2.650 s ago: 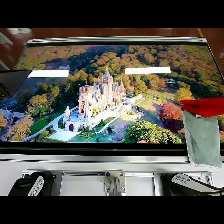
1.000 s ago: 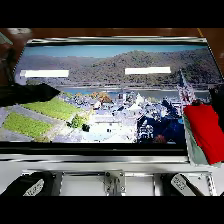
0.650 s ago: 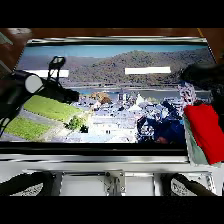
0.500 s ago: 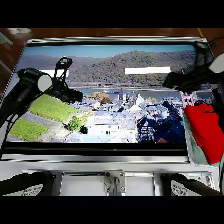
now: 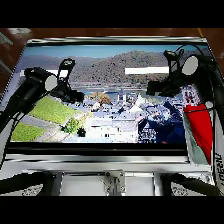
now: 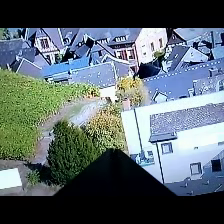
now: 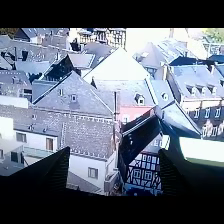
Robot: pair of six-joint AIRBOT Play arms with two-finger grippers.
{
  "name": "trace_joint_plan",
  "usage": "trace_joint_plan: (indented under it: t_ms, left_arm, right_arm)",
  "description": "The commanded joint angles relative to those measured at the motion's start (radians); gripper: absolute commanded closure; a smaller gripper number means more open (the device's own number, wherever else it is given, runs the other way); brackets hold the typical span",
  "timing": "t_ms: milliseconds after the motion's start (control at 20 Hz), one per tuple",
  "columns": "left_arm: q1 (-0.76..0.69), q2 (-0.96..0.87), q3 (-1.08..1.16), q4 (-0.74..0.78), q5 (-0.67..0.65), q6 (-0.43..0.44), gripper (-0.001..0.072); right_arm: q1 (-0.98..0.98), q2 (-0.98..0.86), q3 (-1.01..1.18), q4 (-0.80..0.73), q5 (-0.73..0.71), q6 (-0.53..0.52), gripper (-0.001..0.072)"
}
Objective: Fold the shirts.
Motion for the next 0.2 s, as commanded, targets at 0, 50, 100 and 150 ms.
trace_joint_plan:
  t_ms: [0,50,100,150]
  left_arm:
    - [0.0,-0.002,0.001,0.004,-0.002,-0.001,0.0632]
    - [0.0,-0.002,0.001,0.004,-0.002,-0.001,0.0632]
    - [0.0,-0.002,0.001,0.004,-0.003,-0.001,0.0632]
    - [0.0,-0.002,0.001,0.004,-0.003,-0.001,0.0631]
  right_arm:
    - [0.008,-0.002,0.001,0.006,0.002,0.001,0.0038]
    - [0.008,-0.002,0.001,0.006,0.002,0.001,0.0038]
    - [0.008,-0.002,0.001,0.006,0.002,0.001,0.0038]
    - [0.008,-0.002,0.001,0.006,0.002,0.001,0.0038]
